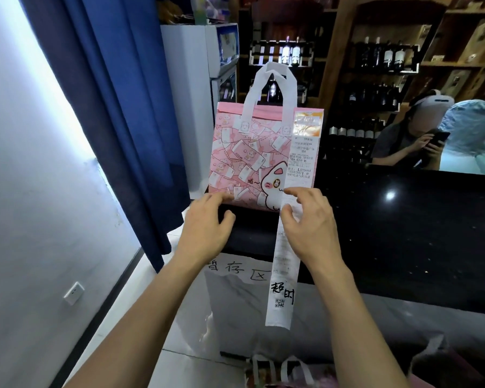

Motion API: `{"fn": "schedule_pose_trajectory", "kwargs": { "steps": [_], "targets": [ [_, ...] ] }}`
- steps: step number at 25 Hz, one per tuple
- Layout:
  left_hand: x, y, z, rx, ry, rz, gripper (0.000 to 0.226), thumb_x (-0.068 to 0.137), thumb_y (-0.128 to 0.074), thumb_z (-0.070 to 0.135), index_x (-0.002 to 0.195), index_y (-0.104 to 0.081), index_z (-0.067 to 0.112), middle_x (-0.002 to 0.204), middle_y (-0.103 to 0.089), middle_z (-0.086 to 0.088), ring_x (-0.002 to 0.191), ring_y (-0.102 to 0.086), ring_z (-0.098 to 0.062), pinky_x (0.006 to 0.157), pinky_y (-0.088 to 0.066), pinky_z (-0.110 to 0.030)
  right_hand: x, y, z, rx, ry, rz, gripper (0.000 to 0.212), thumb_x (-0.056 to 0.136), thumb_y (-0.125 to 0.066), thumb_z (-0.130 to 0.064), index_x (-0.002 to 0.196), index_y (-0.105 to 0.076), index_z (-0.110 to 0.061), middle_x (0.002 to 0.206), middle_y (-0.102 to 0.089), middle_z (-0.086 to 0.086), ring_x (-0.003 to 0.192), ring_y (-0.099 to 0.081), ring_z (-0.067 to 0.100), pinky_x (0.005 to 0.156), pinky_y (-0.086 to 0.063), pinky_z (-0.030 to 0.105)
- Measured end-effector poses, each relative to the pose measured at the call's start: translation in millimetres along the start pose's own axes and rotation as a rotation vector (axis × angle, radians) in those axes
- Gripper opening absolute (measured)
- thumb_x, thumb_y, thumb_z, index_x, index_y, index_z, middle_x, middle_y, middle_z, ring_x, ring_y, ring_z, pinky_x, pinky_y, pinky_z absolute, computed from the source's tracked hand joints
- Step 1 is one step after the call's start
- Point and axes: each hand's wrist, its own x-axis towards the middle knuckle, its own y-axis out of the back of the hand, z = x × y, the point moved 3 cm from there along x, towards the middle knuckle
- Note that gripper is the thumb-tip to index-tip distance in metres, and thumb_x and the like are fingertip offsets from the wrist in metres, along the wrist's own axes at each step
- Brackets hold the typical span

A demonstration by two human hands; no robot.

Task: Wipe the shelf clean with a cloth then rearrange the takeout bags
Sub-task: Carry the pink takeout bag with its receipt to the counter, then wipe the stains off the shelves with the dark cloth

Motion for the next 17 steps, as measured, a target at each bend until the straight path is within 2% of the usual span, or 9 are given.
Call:
{"fn": "schedule_pose_trajectory", "kwargs": {
  "steps": [4, 7, 9, 11, 14, 17],
  "targets": [
    [-38.9, 8.4, -5.4, 0.041, 0.101, 0.037, 0.033, 0.092, -0.049, 0.027, 0.123, -0.061, 0.027, 0.122, -0.060, 0.007, 0.111, -0.052, -0.016, 0.099, -0.045, -0.039, -17.9, -17.9, -11.2, 0.104, 0.069, -0.122, 0.031, 0.095, -0.059, -0.024, 0.126, -0.064, -0.023, 0.124, -0.059, -0.008, 0.117, -0.053, 0.011, 0.104, -0.044, 0.034],
    [-76.9, 15.2, -10.2, 0.052, 0.205, 0.089, 0.030, 0.094, -0.050, 0.026, 0.123, -0.060, 0.027, 0.119, -0.059, 0.007, 0.107, -0.054, -0.015, 0.092, -0.050, -0.035, -41.6, -31.6, -16.7, 0.161, 0.125, -0.236, 0.030, 0.095, -0.059, -0.024, 0.125, -0.064, -0.025, 0.123, -0.059, -0.009, 0.116, -0.055, 0.010, 0.105, -0.045, 0.036],
    [-106.4, 18.8, -10.2, 0.061, 0.270, 0.118, 0.028, 0.095, -0.051, 0.026, 0.121, -0.060, 0.027, 0.116, -0.060, 0.006, 0.107, -0.054, -0.017, 0.088, -0.051, -0.030, -61.5, -38.3, -20.1, 0.187, 0.148, -0.312, 0.030, 0.095, -0.059, -0.024, 0.125, -0.064, -0.026, 0.123, -0.059, -0.009, 0.115, -0.055, 0.012, 0.103, -0.047, 0.039],
    [-135.8, 24.7, -7.8, 0.082, 0.334, 0.149, 0.027, 0.095, -0.052, 0.025, 0.121, -0.060, 0.026, 0.119, -0.060, 0.005, 0.109, -0.053, -0.016, 0.086, -0.045, -0.022, -80.5, -45.1, -26.0, 0.204, 0.160, -0.384, 0.031, 0.095, -0.060, -0.025, 0.126, -0.061, -0.028, 0.125, -0.057, -0.008, 0.116, -0.054, 0.013, 0.100, -0.051, 0.041],
    [-182.3, 42.1, -7.0, 0.120, 0.415, 0.214, 0.027, 0.096, -0.052, 0.022, 0.122, -0.060, 0.024, 0.122, -0.060, 0.005, 0.112, -0.051, -0.013, 0.090, -0.039, -0.022, -108.1, -55.0, -48.5, 0.256, 0.216, -0.479, 0.030, 0.096, -0.060, -0.026, 0.126, -0.061, -0.030, 0.126, -0.057, -0.009, 0.118, -0.055, 0.013, 0.100, -0.051, 0.043],
    [-233.2, 67.3, -15.3, 0.161, 0.510, 0.298, 0.029, 0.095, -0.050, 0.023, 0.121, -0.060, 0.027, 0.127, -0.059, 0.008, 0.121, -0.047, -0.014, 0.096, -0.036, -0.025, -140.6, -64.4, -80.8, 0.318, 0.317, -0.564, 0.029, 0.097, -0.059, -0.025, 0.126, -0.063, -0.029, 0.118, -0.057, -0.015, 0.110, -0.054, 0.008, 0.095, -0.048, 0.033]
  ]
}}
